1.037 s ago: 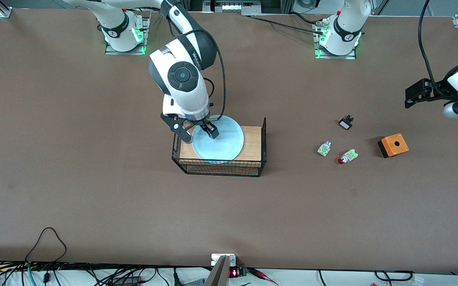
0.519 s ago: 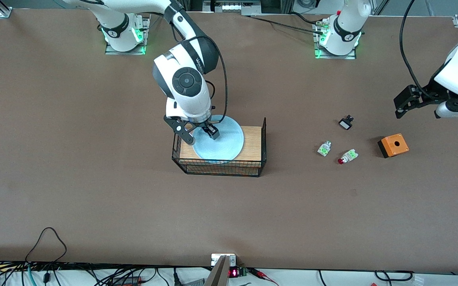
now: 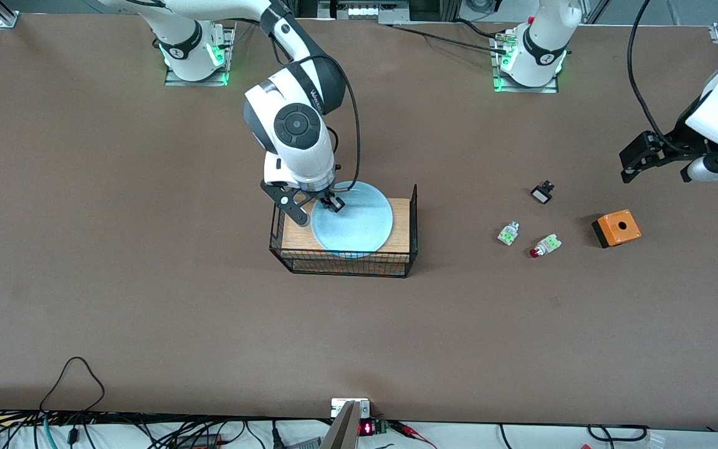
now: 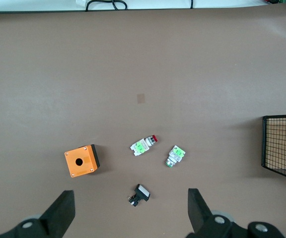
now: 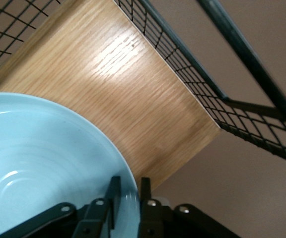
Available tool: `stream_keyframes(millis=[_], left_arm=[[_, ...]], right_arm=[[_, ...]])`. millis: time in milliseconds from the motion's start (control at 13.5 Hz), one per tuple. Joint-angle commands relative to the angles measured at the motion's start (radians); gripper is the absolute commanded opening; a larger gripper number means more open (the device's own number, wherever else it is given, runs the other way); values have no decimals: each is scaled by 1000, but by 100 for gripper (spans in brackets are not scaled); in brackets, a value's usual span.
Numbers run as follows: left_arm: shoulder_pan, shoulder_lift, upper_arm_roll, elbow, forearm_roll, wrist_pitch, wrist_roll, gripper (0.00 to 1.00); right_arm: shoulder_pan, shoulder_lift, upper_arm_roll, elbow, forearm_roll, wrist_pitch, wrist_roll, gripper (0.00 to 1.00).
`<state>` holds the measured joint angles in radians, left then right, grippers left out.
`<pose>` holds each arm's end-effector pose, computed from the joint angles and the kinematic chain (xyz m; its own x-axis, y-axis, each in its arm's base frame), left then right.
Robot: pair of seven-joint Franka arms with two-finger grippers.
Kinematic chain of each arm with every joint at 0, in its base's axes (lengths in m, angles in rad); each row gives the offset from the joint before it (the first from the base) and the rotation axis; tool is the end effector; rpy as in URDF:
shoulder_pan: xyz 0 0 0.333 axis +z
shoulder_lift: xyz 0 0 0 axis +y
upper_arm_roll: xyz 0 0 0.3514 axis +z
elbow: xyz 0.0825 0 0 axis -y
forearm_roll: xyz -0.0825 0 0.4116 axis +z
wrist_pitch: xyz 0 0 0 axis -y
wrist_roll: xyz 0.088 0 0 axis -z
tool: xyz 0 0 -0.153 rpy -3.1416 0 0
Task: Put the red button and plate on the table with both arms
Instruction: 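Lift the blue plate out of the basket with the right gripper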
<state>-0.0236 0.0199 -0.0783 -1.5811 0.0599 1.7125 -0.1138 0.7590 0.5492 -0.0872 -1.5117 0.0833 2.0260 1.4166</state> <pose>0.6056 -0.0531 0.6107 0.9931 0.0041 0.1170 0.0095 -0.9989 -0.0453 0.5675 0.4727 0.3139 0.7168 -0.6965 -0.0328 -0.6960 -0.7175 0.0282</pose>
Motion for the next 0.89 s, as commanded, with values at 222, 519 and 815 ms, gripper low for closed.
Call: stream_keyframes(millis=[222, 519, 815], left_arm=[[-41, -25, 32, -25, -18, 16, 5, 100], [-35, -23, 29, -22, -18, 15, 6, 100], [-42, -20, 28, -22, -20, 16, 3, 100]], right_arm=[[0, -17, 0, -7, 15, 7, -4, 0], [-3, -103, 0, -4, 15, -27, -1, 0], [-21, -225, 0, -1, 16, -87, -5, 0]])
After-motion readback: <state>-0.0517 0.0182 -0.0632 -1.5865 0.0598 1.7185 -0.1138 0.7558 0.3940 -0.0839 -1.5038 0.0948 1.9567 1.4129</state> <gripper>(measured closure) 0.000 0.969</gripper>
